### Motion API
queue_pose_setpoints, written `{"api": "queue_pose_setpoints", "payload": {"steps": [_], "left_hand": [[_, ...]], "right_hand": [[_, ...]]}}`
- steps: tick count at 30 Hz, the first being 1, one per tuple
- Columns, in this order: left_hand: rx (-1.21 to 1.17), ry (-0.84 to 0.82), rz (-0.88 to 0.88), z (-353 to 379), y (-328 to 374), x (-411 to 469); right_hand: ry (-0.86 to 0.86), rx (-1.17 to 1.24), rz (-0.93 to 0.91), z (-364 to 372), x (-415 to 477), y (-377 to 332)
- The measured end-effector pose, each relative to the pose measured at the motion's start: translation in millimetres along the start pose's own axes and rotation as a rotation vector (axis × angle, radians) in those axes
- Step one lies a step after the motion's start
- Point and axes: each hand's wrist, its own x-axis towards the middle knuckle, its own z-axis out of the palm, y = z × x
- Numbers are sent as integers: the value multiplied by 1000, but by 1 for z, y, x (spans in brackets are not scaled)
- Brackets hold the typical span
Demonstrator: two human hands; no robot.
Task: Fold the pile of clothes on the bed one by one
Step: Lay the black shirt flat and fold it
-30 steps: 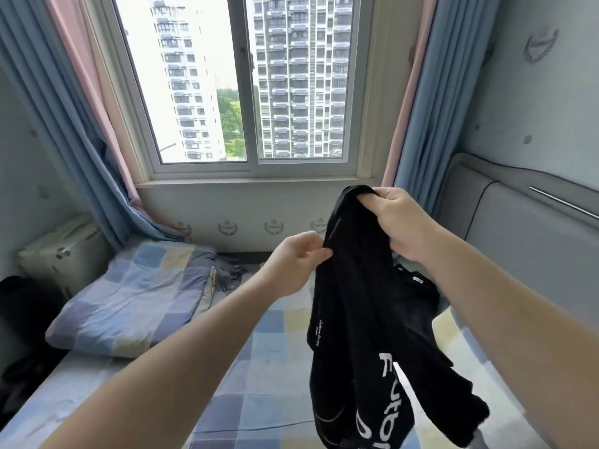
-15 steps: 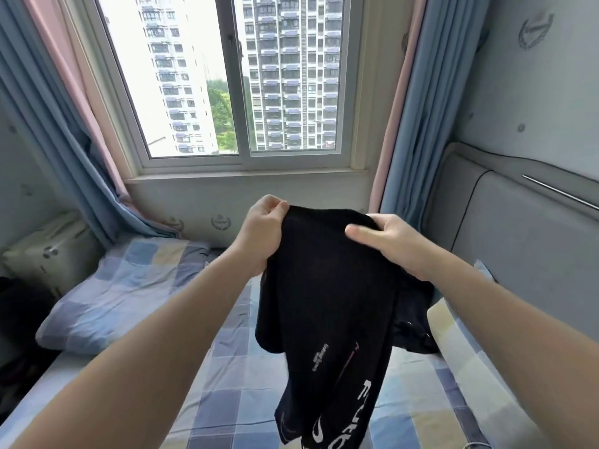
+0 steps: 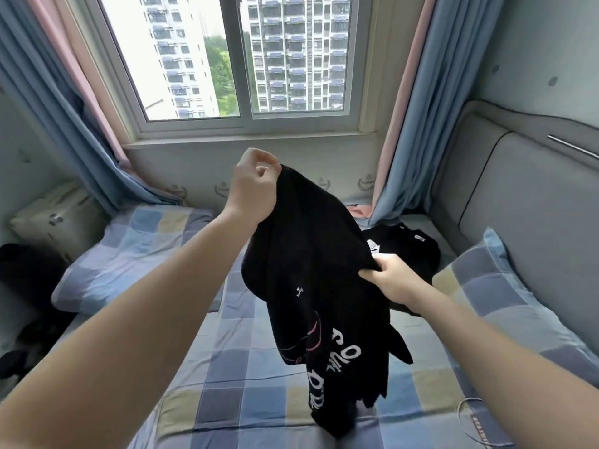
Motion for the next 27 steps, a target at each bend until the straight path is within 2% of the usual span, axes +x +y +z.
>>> {"api": "queue_pose_setpoints", "payload": {"steps": [3,5,7,8,9,11,16,20,22,24,26,27], "left_hand": [[288,-187,73,6,-33,-13],[253,-394,61,18,-47,-31],[157,-672,-67,36,-57,-53],[134,-754,-109,45,-60,-63],[138,-769,-108,53,-62,-69],[168,-682,-33,63,-64,-71],[276,-469,181,60,-57,-59],[168,-354,148,56,-42,-45],[96,-331,106,58,-33,-42],[21,-318,76,62,-24,-42],[-76,-303,45,66,-16,-41],[-125,-300,23,67,-13,-39]], "right_hand": [[79,307,-62,0,-6,-21],[102,441,-109,-2,-7,-40],[113,490,-149,-5,-6,-59],[121,506,-163,-7,-4,-66],[125,524,-170,-9,-3,-72],[151,520,-176,-15,0,-79],[361,299,-89,-40,10,-63],[525,232,-2,-40,8,-33],[592,248,-76,-22,-3,-25],[450,245,-161,10,-14,-18],[242,192,-125,45,-21,-9],[195,165,-82,58,-21,-5]]}}
